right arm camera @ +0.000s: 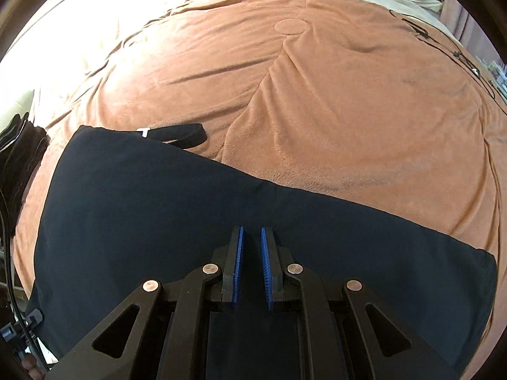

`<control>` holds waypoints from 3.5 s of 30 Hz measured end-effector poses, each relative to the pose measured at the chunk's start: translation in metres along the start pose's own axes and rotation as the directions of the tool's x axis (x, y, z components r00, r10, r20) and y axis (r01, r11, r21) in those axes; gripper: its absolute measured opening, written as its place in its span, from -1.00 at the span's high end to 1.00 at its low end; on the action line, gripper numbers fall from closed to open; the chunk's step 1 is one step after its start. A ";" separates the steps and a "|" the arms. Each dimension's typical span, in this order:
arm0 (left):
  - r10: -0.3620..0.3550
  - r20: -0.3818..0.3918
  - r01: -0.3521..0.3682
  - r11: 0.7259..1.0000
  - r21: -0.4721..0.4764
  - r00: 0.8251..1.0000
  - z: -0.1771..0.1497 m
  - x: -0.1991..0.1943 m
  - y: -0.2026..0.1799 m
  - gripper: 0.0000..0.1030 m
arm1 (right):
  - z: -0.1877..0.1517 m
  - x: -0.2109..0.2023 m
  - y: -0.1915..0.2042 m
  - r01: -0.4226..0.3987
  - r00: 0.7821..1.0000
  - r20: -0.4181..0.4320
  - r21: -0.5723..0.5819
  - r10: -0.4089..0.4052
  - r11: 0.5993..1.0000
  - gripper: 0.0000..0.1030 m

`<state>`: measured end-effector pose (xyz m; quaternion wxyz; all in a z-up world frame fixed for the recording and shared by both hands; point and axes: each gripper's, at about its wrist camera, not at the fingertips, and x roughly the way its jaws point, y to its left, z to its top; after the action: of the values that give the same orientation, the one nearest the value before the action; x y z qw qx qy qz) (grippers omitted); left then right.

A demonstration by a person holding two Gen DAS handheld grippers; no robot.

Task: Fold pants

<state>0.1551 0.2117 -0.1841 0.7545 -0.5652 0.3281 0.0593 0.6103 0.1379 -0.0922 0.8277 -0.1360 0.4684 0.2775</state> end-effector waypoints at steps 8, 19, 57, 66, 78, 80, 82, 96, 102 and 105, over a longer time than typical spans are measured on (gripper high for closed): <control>-0.041 -0.030 0.040 0.999 -0.026 0.999 0.003 0.007 0.009 0.82 | -0.012 -0.015 0.004 -0.008 1.000 0.014 -0.030 0.008 1.000 0.83; -0.039 -0.025 0.039 0.999 0.001 0.999 0.004 0.004 -0.004 0.87 | -0.062 -0.047 0.020 -0.094 0.994 0.058 -0.025 0.095 0.995 0.83; -0.059 -0.116 0.109 0.867 0.486 0.991 -0.015 0.036 -0.241 0.89 | -0.200 -0.099 -0.050 -0.438 0.895 0.170 0.156 0.413 0.885 0.83; -0.025 -0.214 0.152 0.786 0.599 0.976 -0.057 0.086 -0.310 0.89 | -0.223 -0.151 -0.127 -0.458 0.871 0.317 0.247 0.376 0.854 0.83; 0.081 -0.366 0.206 0.706 0.677 0.927 -0.134 0.178 -0.351 0.89 | -0.294 -0.206 -0.196 -0.427 0.875 0.402 0.372 0.272 0.824 0.83; 0.110 -0.386 0.207 0.694 0.690 0.916 -0.148 0.194 -0.353 0.89 | -0.305 -0.213 -0.202 -0.419 0.876 0.410 0.391 0.253 0.819 0.83; 0.139 -0.407 0.210 0.683 0.700 0.903 -0.162 0.209 -0.353 0.89 | -0.312 -0.217 -0.208 -0.411 0.879 0.417 0.414 0.232 0.812 0.83; 0.305 -0.482 0.214 0.619 0.756 0.822 -0.234 0.263 -0.324 0.89 | -0.350 -0.236 -0.217 -0.390 0.887 0.426 0.489 0.176 0.780 0.83; 0.325 -0.486 0.216 0.607 0.765 0.811 -0.244 0.261 -0.319 0.89 | -0.349 -0.233 -0.214 -0.392 0.886 0.428 0.489 0.177 0.779 0.83; 0.333 -0.487 0.217 0.601 0.769 0.807 -0.249 0.258 -0.314 0.89 | -0.346 -0.229 -0.215 -0.394 0.885 0.431 0.492 0.176 0.776 0.83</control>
<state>0.3942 -0.1944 -0.1096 0.7821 -0.1459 0.5543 -0.2446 0.4010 -0.2799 -0.0859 0.8487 0.2433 0.3842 0.2701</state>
